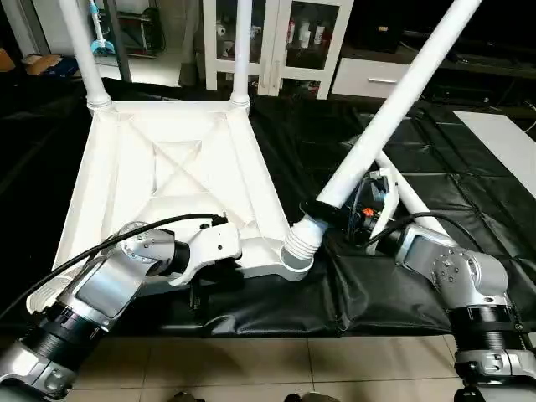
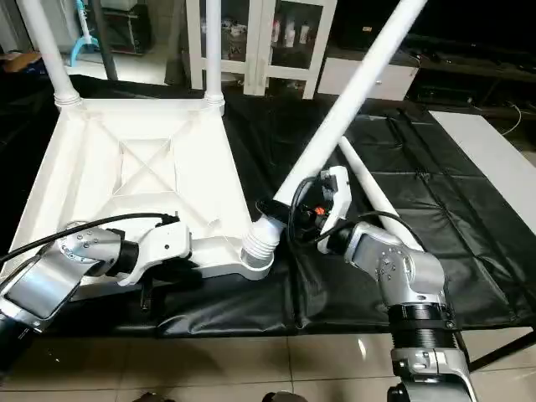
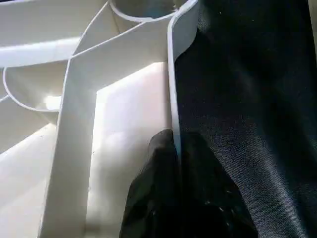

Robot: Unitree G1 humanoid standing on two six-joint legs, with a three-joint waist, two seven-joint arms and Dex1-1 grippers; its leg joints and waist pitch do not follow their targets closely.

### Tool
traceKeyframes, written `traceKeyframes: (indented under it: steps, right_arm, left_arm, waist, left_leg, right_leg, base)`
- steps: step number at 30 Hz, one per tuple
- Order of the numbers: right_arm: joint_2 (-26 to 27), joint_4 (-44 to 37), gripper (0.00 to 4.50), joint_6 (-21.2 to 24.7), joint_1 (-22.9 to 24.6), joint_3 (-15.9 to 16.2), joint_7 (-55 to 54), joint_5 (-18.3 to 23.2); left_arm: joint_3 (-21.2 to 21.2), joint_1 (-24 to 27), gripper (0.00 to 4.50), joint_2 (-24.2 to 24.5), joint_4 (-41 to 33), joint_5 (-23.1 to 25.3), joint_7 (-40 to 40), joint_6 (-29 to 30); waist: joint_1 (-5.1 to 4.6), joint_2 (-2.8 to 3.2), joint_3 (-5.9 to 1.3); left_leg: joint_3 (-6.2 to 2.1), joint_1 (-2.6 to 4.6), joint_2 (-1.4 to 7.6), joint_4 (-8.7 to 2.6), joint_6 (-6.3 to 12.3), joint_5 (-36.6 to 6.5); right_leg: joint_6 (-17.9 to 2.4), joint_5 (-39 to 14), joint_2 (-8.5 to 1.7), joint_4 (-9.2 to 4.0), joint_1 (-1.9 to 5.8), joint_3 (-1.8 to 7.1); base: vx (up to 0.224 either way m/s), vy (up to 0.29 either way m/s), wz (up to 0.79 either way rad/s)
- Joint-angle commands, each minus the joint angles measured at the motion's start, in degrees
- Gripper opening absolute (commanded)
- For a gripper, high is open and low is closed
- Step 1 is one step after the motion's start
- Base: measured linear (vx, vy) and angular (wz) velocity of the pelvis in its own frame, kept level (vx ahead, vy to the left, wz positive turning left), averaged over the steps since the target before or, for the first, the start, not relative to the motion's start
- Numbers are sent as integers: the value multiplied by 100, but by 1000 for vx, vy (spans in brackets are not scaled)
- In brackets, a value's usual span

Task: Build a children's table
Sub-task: Insert table leg to table base

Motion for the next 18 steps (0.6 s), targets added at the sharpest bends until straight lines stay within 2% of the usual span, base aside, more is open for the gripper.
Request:
traceKeyframes:
  steps: [1, 2, 4, 6, 18]
  right_arm:
    - [-38, 87, 186, -113, -84, 19, 5, -90]
    - [-38, 90, 186, -118, -84, 21, 4, -93]
    - [-35, 134, 186, -200, -90, 41, -39, -152]
    - [-113, 192, 186, -431, -67, 224, -122, -426]
    - [-185, 200, 186, -731, -36, 451, -113, -787]
  left_arm:
    - [-146, -143, 0, -73, -32, 86, -46, -55]
    - [-147, -143, 0, -73, -31, 87, -46, -55]
    - [-152, -147, 0, -66, -44, 84, -65, -49]
    - [-167, -151, 0, -54, -75, 89, -99, -45]
    - [-173, -81, 0, -25, -175, 76, -151, -12]
  waist:
    - [-50, 113, -313]
    - [-52, 126, -310]
    - [-54, 115, -308]
    - [-53, 123, -309]
    - [-77, 128, -305]
  left_leg:
    - [-161, 239, 127, -534, -401, -2898]
    - [-164, 243, 127, -537, -416, -2940]
    - [-163, 248, 123, -532, -409, -2966]
    - [-166, 243, 127, -534, -426, -2953]
    - [-182, 260, 133, -547, -419, -3148]
  right_leg:
    - [-627, -3315, -269, -538, 81, 111]
    - [-622, -3336, -267, -544, 76, 107]
    - [-609, -3374, -266, -548, 73, 103]
    - [-580, -3440, -277, -552, 71, 103]
    - [-569, -3492, -270, -573, 62, 84]
  base:
    - [0, 0, 0]
    - [0, 0, 0]
    - [0, 0, 0]
    - [0, 0, 0]
    - [0, 0, 0]
